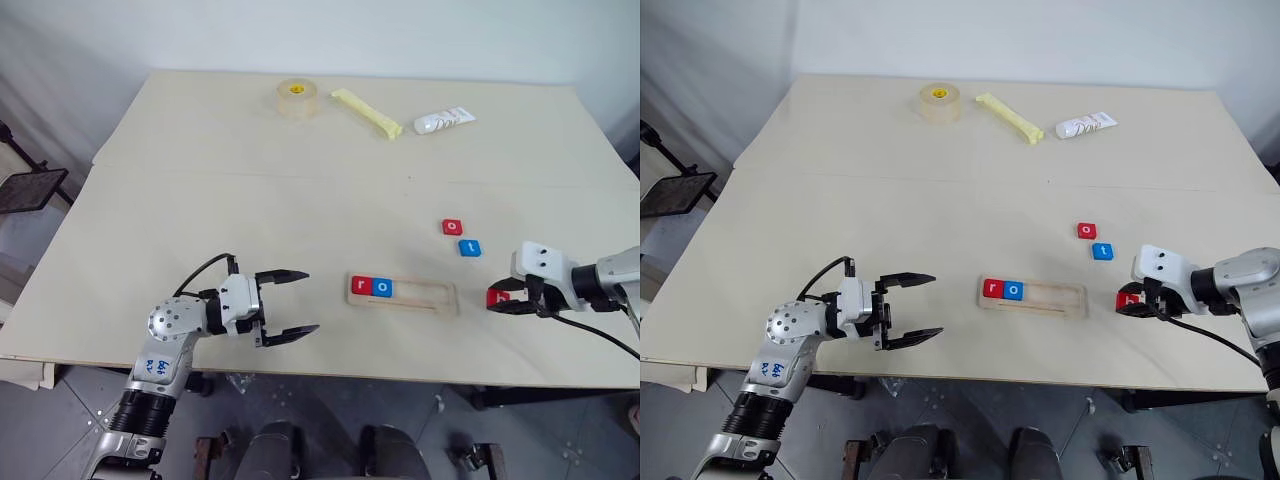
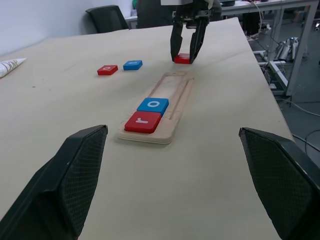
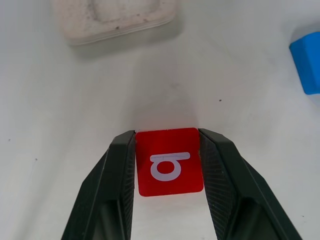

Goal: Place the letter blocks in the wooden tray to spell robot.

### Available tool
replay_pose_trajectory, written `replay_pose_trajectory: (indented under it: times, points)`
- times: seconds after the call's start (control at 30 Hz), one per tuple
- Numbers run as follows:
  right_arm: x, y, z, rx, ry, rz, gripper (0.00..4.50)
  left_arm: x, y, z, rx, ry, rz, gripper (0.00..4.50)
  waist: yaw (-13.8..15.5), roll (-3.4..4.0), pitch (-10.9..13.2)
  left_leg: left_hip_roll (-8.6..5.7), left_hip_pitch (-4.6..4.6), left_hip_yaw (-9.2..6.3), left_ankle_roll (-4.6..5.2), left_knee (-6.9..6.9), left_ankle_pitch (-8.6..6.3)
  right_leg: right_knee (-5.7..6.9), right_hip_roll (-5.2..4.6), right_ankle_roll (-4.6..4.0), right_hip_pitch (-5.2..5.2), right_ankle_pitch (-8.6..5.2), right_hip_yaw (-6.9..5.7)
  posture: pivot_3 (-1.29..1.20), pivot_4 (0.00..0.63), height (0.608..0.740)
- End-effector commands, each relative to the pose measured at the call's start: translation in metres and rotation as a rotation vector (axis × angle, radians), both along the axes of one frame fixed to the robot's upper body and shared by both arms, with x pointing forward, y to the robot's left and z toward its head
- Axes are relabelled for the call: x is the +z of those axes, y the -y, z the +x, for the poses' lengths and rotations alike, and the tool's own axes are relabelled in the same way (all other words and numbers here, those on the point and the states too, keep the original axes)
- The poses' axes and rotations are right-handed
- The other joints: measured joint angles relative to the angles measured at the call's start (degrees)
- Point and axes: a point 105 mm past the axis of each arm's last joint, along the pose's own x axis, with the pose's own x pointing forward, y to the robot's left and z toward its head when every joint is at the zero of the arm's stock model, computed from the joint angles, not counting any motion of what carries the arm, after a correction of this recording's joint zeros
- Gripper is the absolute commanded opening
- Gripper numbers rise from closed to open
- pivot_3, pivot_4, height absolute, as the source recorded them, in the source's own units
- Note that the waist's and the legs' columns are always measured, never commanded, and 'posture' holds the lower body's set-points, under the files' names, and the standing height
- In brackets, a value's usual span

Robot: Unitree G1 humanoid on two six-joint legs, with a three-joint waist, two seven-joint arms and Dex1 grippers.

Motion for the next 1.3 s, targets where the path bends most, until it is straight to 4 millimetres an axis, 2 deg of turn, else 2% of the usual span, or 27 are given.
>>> replay_pose_trajectory:
  times: [0.03,0.2,0.3,0.5,0.57,0.7,1.0,1.3]
  points:
    - [0.038,-0.002,-0.002,-0.035,0.072,0.023,1.46,0.008,0.006,0.002,-0.023,0.033,-0.016,4.5,0.1,0.04,0.0,0.0,0.0,0.0,0.0,0.0,0.0,0.0,0.0,0.0,0.0,0.0,0.0,0.0,0.15,0.74]
    - [0.057,-0.019,-0.011,-0.016,0.081,0.029,1.46,0.009,0.013,0.01,-0.037,0.039,-0.026,4.5,0.0,0.03,0.0,-0.02,-0.03,-0.05,0.0,0.01,0.0,0.01,-0.02,0.0,-0.01,0.0,-0.05,0.0,0.15,0.74]
    - [0.067,-0.039,-0.011,0.0,0.084,0.054,1.46,0.009,0.016,0.015,-0.051,0.039,-0.026,4.5,0.0,0.03,0.0,-0.02,-0.04,-0.04,0.0,0.01,0.0,0.01,-0.02,0.0,-0.02,0.0,-0.05,0.0,0.15,0.74]
    - [0.061,-0.082,-0.007,0.052,0.006,0.05,1.46,0.007,0.018,0.019,-0.078,0.042,-0.016,4.5,-0.2,0.03,0.0,0.01,-0.07,-0.05,0.0,0.01,0.0,0.05,-0.02,0.0,-0.11,0.0,-0.05,0.0,0.15,0.74]
    - [0.06,-0.092,-0.001,0.06,0.01,0.055,1.46,0.006,0.018,0.02,-0.083,0.045,-0.01,4.5,-0.2,0.03,0.0,-0.01,-0.08,-0.05,-0.01,0.01,0.0,0.04,-0.03,0.0,-0.12,0.0,-0.05,0.0,0.15,0.74]
    - [0.05,-0.125,0.012,0.134,-0.022,0.061,1.46,0.006,0.015,0.022,-0.084,0.052,-0.007,4.5,-0.3,0.04,0.0,-0.03,-0.1,-0.05,0.0,0.02,0.0,0.06,-0.04,0.0,-0.13,0.0,-0.08,0.0,0.15,0.74]
    - [0.034,-0.136,0.026,0.149,-0.043,-0.016,1.46,0.007,0.013,0.021,-0.071,0.068,-0.004,4.5,-0.2,0.04,0.0,-0.27,-0.26,-0.32,0.03,0.04,-0.02,0.21,-0.25,0.0,-0.21,0.0,-0.43,0.0,0.15,0.74]
    - [0.025,-0.153,0.022,0.195,-0.073,-0.01,1.46,0.006,0.013,0.02,-0.058,0.071,-0.005,4.5,-0.5,0.04,0.0,-0.24,-0.26,-0.34,0.03,0.04,-0.02,0.23,-0.25,0.0,-0.2,0.0,-0.51,0.0,0.15,0.74]
